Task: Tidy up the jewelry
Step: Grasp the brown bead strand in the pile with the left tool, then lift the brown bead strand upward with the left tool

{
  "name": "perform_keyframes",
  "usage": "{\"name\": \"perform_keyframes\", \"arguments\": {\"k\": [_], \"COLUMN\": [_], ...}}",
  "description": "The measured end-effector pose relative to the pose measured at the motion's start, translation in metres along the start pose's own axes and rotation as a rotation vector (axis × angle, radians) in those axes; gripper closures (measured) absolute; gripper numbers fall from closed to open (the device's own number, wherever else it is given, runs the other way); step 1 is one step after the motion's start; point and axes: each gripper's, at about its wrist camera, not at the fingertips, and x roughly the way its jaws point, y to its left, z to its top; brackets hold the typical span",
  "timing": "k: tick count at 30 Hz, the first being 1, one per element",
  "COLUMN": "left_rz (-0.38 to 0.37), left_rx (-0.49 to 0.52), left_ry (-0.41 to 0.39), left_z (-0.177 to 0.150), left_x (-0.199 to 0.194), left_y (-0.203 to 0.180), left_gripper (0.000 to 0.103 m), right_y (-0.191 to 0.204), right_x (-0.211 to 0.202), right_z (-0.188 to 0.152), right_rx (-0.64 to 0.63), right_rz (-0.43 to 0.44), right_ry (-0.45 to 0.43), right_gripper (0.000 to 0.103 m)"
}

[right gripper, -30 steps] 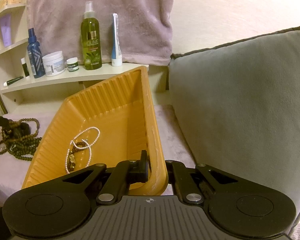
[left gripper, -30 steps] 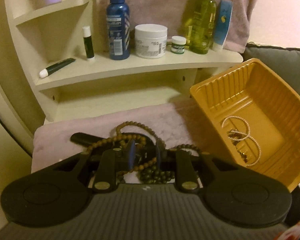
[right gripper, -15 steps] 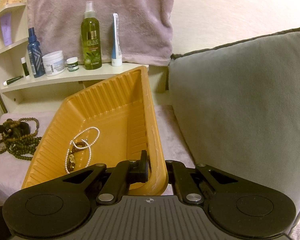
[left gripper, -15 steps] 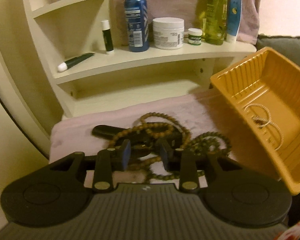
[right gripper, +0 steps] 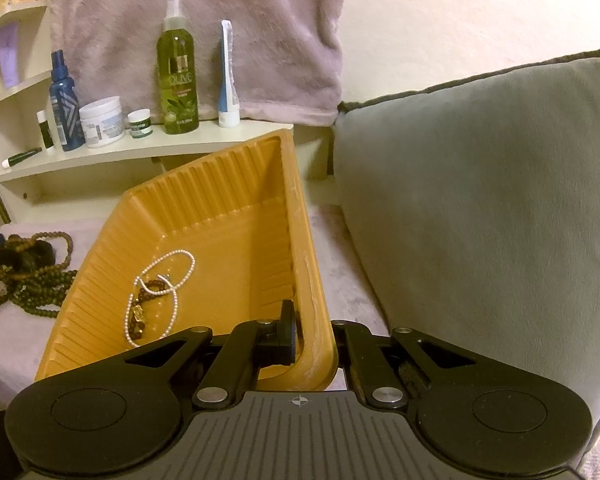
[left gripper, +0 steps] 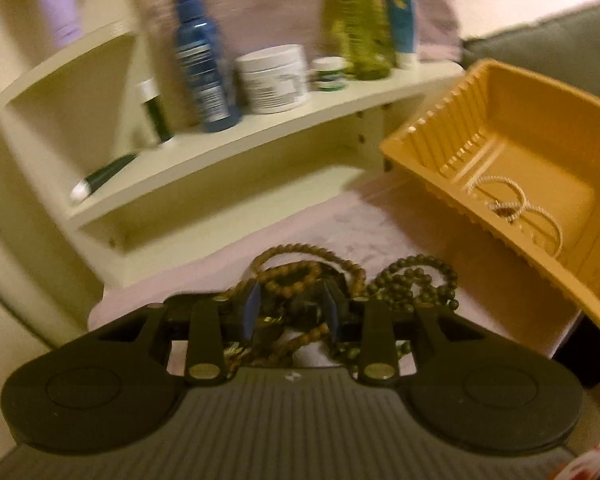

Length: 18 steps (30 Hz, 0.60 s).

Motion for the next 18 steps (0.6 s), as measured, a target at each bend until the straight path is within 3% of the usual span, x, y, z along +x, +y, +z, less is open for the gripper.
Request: {"name": "perform_keyframes", "arguments": {"k": [7, 9, 14, 18], "left_rz": [-0.001, -0.016, -0.032, -0.034], "left_rx": [0.094, 0.096, 0.085, 0.059], "left_ry": [0.015, 0.024, 0.045, 0.047], "left_z": [0.007, 0.009, 0.016, 0.019], "left_x": [0.02, 0.023, 0.022, 0.015], "left_y": [-0.014, -0.015, -0.015, -0.01], "left_gripper": [0.079, 0.081, 0.097, 0.097], "right_y": [0.0, 0.0, 0.0, 0.001], "right_x": [0.002, 0.002, 0.002, 0.001], "right_z": [0.001, 0.001, 0.002, 0.002], "right_rx": [0.001, 0.001, 0.002, 0.003], "right_rz": [-0.004, -0.003, -0.002, 0.001], "right_ry": [0.006, 0.006, 0.004, -0.001], "right_gripper": [0.098, 0.098, 0.098, 0.098]}}
